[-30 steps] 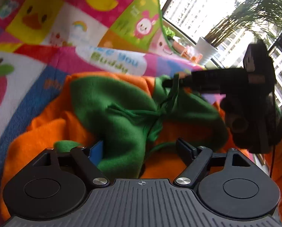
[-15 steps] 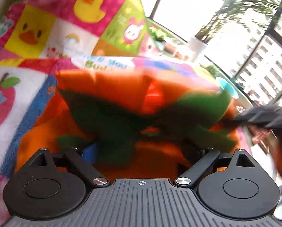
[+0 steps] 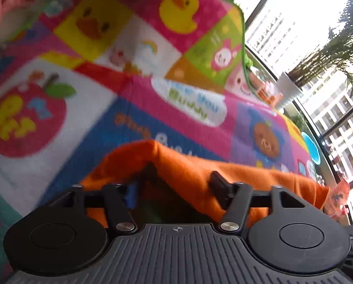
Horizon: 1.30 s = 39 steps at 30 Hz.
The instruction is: Fold clothes
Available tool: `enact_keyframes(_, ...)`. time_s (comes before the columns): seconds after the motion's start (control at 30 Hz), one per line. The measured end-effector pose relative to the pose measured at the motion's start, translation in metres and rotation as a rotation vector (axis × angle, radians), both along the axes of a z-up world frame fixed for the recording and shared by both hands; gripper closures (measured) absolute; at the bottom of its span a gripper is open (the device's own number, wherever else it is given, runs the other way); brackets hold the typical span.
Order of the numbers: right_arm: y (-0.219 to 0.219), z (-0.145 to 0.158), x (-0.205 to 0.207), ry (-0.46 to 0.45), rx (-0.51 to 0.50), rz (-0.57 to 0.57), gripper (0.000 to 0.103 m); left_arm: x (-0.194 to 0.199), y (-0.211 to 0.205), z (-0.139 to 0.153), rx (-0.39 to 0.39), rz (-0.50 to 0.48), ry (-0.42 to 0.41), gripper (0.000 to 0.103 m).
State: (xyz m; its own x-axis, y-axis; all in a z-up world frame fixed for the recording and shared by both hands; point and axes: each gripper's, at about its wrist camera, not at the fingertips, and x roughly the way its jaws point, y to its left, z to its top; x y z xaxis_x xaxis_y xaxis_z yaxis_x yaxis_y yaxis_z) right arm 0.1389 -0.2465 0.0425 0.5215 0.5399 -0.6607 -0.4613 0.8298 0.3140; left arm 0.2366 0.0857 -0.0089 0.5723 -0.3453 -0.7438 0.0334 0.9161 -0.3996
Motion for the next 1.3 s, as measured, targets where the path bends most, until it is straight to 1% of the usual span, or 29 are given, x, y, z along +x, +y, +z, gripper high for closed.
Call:
enact_keyframes(0.07, -0.01, 0.012, -0.001, -0.016, 0.009, -0.035, 0.096, -0.002, 0.001, -0.006, 0.001, -0.011, -0.008, 0.062)
enact_keyframes(0.1, -0.017, 0.018, -0.001, -0.014, 0.028, -0.066, 0.095, -0.002, 0.002, -0.008, 0.001, -0.017, -0.014, 0.065)
enact_keyframes(0.13, -0.023, 0.023, 0.0, -0.011, 0.053, -0.099, 0.09, -0.004, 0.003, -0.008, 0.001, -0.023, -0.02, 0.069)
enact_keyframes(0.17, -0.028, 0.029, 0.001, -0.009, 0.078, -0.131, 0.089, -0.006, 0.003, -0.007, 0.009, -0.029, -0.029, 0.073)
enact_keyframes(0.2, -0.031, 0.034, 0.003, -0.027, 0.093, -0.151, 0.089, -0.007, 0.002, -0.006, 0.021, -0.035, -0.04, 0.075)
enact_keyframes(0.27, -0.024, 0.048, 0.001, -0.114, 0.08, -0.139, 0.089, -0.014, 0.0, -0.001, 0.034, -0.042, -0.05, 0.079)
enact_keyframes(0.33, -0.005, 0.06, 0.0, -0.201, 0.047, -0.073, 0.088, -0.024, -0.005, 0.003, 0.05, -0.058, -0.063, 0.082)
enact_keyframes(0.4, 0.018, 0.066, 0.001, -0.251, 0.023, 0.004, 0.082, -0.036, -0.012, 0.008, 0.067, -0.077, -0.076, 0.083)
enact_keyframes(0.43, 0.031, 0.064, 0.004, -0.256, 0.006, 0.041, 0.079, -0.041, -0.015, 0.009, 0.081, -0.085, -0.083, 0.083)
enact_keyframes(0.47, 0.044, 0.06, 0.008, -0.254, -0.025, 0.076, 0.078, -0.047, -0.019, 0.009, 0.096, -0.092, -0.091, 0.083)
enact_keyframes(0.5, 0.056, 0.051, 0.012, -0.248, -0.084, 0.096, 0.078, -0.053, -0.023, 0.01, 0.112, -0.099, -0.098, 0.083)
enact_keyframes(0.57, 0.077, 0.029, 0.022, -0.228, -0.219, 0.118, 0.078, -0.058, -0.024, 0.013, 0.111, -0.108, -0.106, 0.083)
enact_keyframes(0.63, 0.077, 0.002, 0.033, -0.161, -0.32, 0.11, 0.078, -0.062, -0.023, 0.017, 0.104, -0.116, -0.112, 0.082)
enact_keyframes(0.67, 0.074, -0.011, 0.037, -0.126, -0.347, 0.094, 0.078, -0.064, -0.023, 0.018, 0.1, -0.12, -0.115, 0.079)
enact_keyframes(0.73, 0.063, -0.023, 0.038, -0.096, -0.327, 0.074, 0.077, -0.068, -0.023, 0.022, 0.093, -0.128, -0.121, 0.075)
enact_keyframes(0.77, 0.06, -0.024, 0.037, -0.095, -0.32, 0.07, 0.077, -0.07, -0.023, 0.024, 0.089, -0.132, -0.124, 0.074)
enact_keyframes(0.87, 0.058, -0.026, 0.034, -0.109, -0.327, 0.07, 0.077, -0.078, -0.019, 0.05, 0.055, -0.138, -0.195, 0.072)
enact_keyframes(0.9, 0.058, -0.027, 0.033, -0.116, -0.333, 0.072, 0.077, -0.08, -0.017, 0.059, 0.042, -0.133, -0.223, 0.07)
enact_keyframes(0.93, 0.059, -0.027, 0.033, -0.124, -0.338, 0.075, 0.077, -0.081, -0.014, 0.066, 0.025, -0.122, -0.241, 0.064)
enact_keyframes(0.97, 0.06, -0.027, 0.033, -0.131, -0.342, 0.079, 0.077, -0.081, -0.01, 0.072, 0.007, -0.109, -0.254, 0.054)
enact_keyframes(1.0, 0.059, -0.027, 0.032, -0.136, -0.343, 0.081, 0.077, -0.079, -0.008, 0.074, -0.009, -0.098, -0.255, 0.048)
enact_keyframes(1.03, 0.059, -0.028, 0.032, -0.141, -0.345, 0.084, 0.077, -0.075, -0.006, 0.074, -0.023, -0.088, -0.25, 0.041)
enact_keyframes(1.07, 0.057, -0.028, 0.031, -0.146, -0.346, 0.085, 0.077, -0.071, -0.006, 0.068, -0.033, -0.085, -0.222, 0.037)
enact_keyframes(1.13, 0.054, -0.028, 0.03, -0.155, -0.348, 0.089, 0.077, -0.06, -0.008, 0.051, -0.05, -0.085, -0.141, 0.036)
enact_keyframes(1.2, 0.054, -0.027, 0.027, -0.159, -0.353, 0.094, 0.077, -0.049, -0.01, 0.027, -0.072, -0.076, -0.056, 0.04)
enact_keyframes(1.23, 0.054, -0.026, 0.026, -0.159, -0.356, 0.099, 0.077, -0.045, -0.011, 0.016, -0.076, -0.072, -0.028, 0.046)
enact_keyframes(1.27, 0.054, -0.021, 0.025, -0.164, -0.353, 0.111, 0.076, -0.042, -0.011, 0.006, -0.076, -0.07, -0.008, 0.063)
enact_keyframes(1.3, 0.053, -0.016, 0.024, -0.168, -0.351, 0.122, 0.076, -0.041, -0.013, -0.002, -0.067, -0.073, 0.004, 0.068)
